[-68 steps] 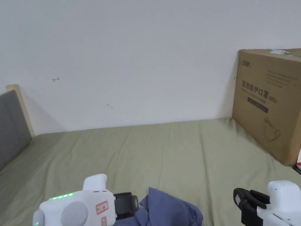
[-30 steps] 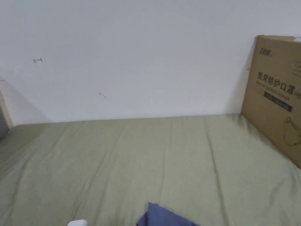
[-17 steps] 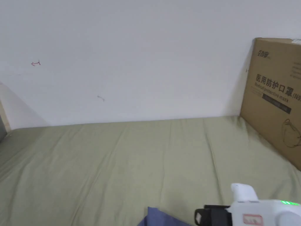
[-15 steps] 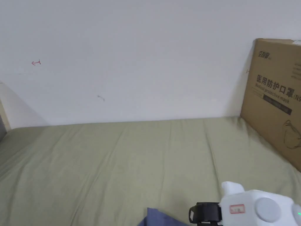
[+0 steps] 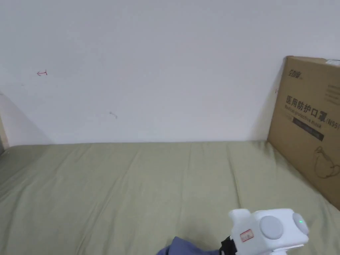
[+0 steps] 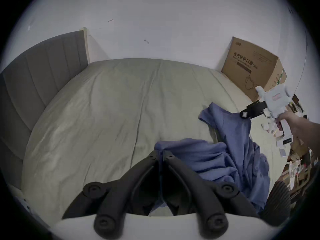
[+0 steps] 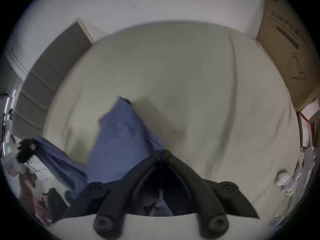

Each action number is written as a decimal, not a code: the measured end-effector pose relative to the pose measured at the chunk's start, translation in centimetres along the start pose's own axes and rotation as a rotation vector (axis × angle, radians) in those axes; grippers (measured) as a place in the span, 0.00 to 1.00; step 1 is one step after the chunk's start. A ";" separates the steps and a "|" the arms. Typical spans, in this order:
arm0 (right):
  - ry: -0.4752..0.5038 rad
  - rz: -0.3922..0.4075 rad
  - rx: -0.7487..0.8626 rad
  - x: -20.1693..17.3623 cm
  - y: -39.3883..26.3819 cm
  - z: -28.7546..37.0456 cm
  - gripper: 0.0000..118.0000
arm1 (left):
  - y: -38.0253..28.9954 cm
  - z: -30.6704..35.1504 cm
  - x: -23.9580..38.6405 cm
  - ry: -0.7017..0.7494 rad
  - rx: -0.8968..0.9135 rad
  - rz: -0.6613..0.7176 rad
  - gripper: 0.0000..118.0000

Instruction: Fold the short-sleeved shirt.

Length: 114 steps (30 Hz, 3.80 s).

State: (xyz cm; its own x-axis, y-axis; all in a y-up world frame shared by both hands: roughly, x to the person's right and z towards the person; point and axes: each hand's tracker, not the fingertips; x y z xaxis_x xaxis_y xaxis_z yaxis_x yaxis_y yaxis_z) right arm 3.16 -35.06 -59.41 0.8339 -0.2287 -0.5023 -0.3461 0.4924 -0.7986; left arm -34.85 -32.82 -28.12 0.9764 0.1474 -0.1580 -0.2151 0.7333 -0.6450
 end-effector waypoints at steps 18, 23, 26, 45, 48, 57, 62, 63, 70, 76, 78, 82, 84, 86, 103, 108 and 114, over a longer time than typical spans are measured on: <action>-0.081 -0.133 0.531 4.3 2.7 34.1 0.00 | 19.0 14.0 -0.9 0.083 0.362 -0.047 0.02; -0.143 -0.085 0.648 2.6 7.6 38.4 0.00 | 25.3 14.2 0.9 0.086 0.398 -0.088 0.02; -0.175 -0.073 0.687 2.4 10.6 39.5 0.00 | 28.7 13.5 1.2 0.078 0.420 -0.058 0.02; -0.245 -0.153 0.739 8.3 12.5 28.6 0.00 | 28.5 0.8 1.2 0.040 0.477 0.086 0.02; -0.198 -0.214 0.602 9.8 5.8 22.8 0.00 | 21.4 -2.3 -0.3 0.032 0.312 0.103 0.02; -0.102 -0.324 0.175 11.7 -17.9 13.6 0.00 | -0.9 -1.5 -2.4 0.004 -0.097 0.142 0.02; -0.115 -0.274 0.164 10.1 -25.7 18.3 0.00 | -4.7 5.2 -2.7 0.002 -0.140 0.092 0.02; -0.119 -0.279 0.157 9.9 -26.8 19.3 0.00 | -4.8 6.2 -2.8 0.016 -0.161 0.068 0.02; -0.098 -0.326 0.008 10.0 -29.6 19.9 0.00 | -5.2 7.7 -3.6 -0.046 -0.376 0.091 0.02; -0.184 -0.394 -0.104 9.2 -28.3 18.3 0.44 | -5.2 6.1 -2.7 -0.047 -0.446 0.164 0.85; -0.184 -0.384 -0.071 8.8 -27.9 18.6 0.74 | -5.0 6.7 -2.1 -0.081 -0.406 0.182 0.93; -0.197 -0.326 0.043 7.6 -26.2 20.0 0.80 | -3.7 6.6 -1.8 -0.136 -0.332 0.246 0.93; -0.193 -0.303 0.133 6.7 -25.2 20.8 0.80 | -2.7 6.9 -1.0 -0.171 -0.261 0.260 0.93; -0.194 -0.269 0.241 5.6 -23.7 21.4 0.80 | -1.7 8.2 0.6 -0.195 -0.029 0.183 0.93; -0.029 -0.190 0.540 4.4 -10.4 17.0 0.00 | 12.3 -13.3 -1.5 -0.014 -0.263 0.042 0.00; -0.017 -0.218 0.439 5.0 -10.6 13.3 0.00 | 11.7 -21.3 -4.6 0.067 -0.275 0.042 0.83; -0.008 -0.293 0.372 6.7 -11.2 10.5 0.00 | 9.0 -26.3 -5.8 0.091 -0.354 0.046 0.96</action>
State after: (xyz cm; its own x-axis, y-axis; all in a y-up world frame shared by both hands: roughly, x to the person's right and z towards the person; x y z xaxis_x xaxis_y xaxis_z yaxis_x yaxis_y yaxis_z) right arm 17.11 -33.30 -50.39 0.8774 -0.3969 -0.2696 0.0806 0.6759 -0.7326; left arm -43.01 -44.50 -52.66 0.9632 0.1031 -0.2483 -0.2678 0.4497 -0.8521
